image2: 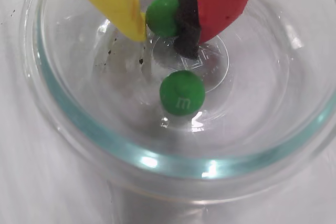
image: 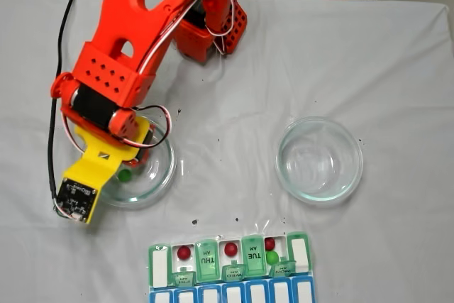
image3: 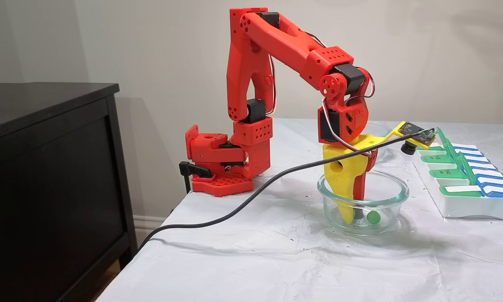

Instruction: Sort medicines into box.

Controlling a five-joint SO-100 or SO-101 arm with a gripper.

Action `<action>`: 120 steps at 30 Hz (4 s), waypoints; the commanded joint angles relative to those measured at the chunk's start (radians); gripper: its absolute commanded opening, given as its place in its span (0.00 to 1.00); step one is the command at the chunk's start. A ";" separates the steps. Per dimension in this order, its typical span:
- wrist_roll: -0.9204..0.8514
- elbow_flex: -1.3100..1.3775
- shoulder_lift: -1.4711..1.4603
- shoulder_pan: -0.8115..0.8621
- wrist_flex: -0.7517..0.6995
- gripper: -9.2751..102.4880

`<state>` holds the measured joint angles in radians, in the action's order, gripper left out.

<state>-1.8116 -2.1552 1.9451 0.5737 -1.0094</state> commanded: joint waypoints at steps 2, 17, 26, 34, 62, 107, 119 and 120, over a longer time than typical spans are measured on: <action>0.075 -0.067 0.255 -0.031 0.006 0.08; 0.713 -0.110 0.695 -0.295 0.244 0.08; 1.127 -0.267 0.594 -0.574 0.627 0.08; 1.233 -0.158 0.348 -0.646 0.781 0.08; 1.183 -0.110 0.046 -0.644 1.101 0.08; 1.213 -0.112 0.695 -0.215 0.049 0.09; 1.134 -0.189 0.525 -0.126 0.247 0.19; 1.132 -0.181 0.508 -0.123 0.238 0.21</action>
<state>-0.6642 -2.3700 2.4866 0.4357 -0.7823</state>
